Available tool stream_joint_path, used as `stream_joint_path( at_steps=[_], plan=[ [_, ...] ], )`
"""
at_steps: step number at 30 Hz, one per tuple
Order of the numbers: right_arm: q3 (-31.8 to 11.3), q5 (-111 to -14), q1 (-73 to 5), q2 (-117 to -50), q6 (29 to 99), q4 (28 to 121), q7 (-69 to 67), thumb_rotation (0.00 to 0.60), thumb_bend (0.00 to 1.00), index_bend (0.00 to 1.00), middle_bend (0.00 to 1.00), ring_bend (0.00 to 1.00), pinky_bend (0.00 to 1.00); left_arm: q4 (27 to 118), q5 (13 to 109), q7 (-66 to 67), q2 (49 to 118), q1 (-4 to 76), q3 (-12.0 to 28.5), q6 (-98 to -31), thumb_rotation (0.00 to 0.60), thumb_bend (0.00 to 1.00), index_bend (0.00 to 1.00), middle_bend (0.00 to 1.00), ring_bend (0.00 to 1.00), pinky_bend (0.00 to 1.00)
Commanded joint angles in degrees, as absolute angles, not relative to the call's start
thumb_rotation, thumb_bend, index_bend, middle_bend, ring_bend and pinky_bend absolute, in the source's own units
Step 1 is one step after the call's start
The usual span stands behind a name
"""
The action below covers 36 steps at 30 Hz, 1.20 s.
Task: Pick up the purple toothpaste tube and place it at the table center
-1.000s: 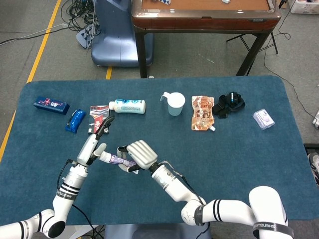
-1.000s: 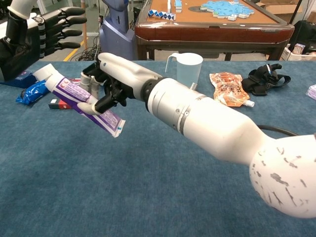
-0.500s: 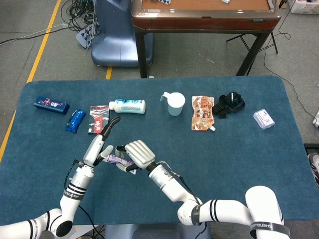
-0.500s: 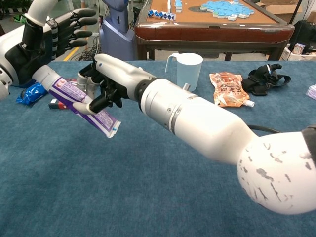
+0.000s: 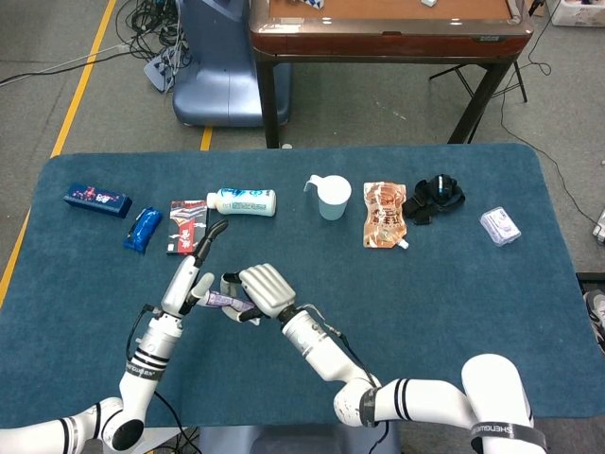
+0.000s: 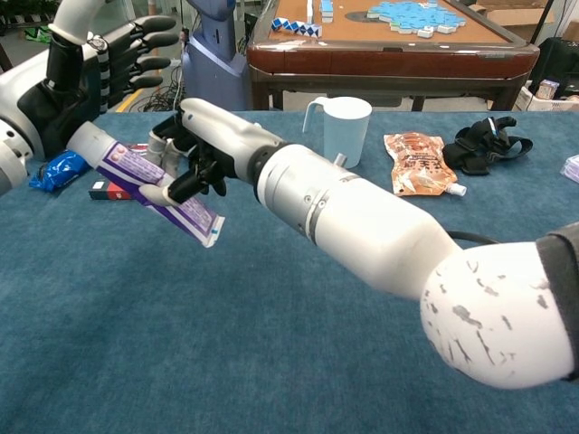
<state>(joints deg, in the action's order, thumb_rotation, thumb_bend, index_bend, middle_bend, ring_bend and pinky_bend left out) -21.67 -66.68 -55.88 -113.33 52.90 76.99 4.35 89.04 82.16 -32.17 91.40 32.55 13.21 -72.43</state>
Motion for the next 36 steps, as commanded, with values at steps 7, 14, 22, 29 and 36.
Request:
stream_joint_path(
  at_steps=[7, 14, 22, 29, 36],
  plan=[
    [-21.8, -65.9, -56.1, -112.9, 52.2, 77.4, 3.8, 0.6, 0.88, 0.86, 0.75, 0.71, 0.71, 88.5, 82.0, -33.6, 92.3, 32.8, 13.7, -72.4, 0.0, 0.0, 0.0, 0.0, 0.0, 0.0],
    [-21.6, -65.0, -55.8, -111.4, 51.6, 79.4, 4.2, 0.6, 0.89, 0.86, 0.75, 0.71, 0.72, 88.0, 82.4, -33.3, 92.1, 33.0, 13.7, -72.2, 0.0, 0.0, 0.0, 0.0, 0.0, 0.0],
    [-18.9, -64.1, -55.6, -106.3, 48.9, 81.7, 8.9, 0.6, 0.89, 0.86, 0.75, 0.71, 0.72, 88.4, 83.4, -32.0, 89.1, 32.5, 13.4, -72.8, 0.0, 0.0, 0.0, 0.0, 0.0, 0.0],
    [-14.9, -61.7, -56.2, -98.0, 44.5, 84.5, 17.1, 0.6, 0.88, 0.86, 0.73, 0.69, 0.72, 89.6, 84.0, -30.4, 83.8, 31.4, 12.3, -72.3, 0.0, 0.0, 0.0, 0.0, 0.0, 0.0],
    [-10.5, -57.6, -56.9, -92.7, 41.9, 86.2, 24.0, 0.6, 0.6, 0.79, 0.65, 0.59, 0.63, 90.1, 84.0, -28.4, 79.3, 29.7, 10.1, -71.6, 0.0, 0.0, 0.0, 0.0, 0.0, 0.0]
  ],
)
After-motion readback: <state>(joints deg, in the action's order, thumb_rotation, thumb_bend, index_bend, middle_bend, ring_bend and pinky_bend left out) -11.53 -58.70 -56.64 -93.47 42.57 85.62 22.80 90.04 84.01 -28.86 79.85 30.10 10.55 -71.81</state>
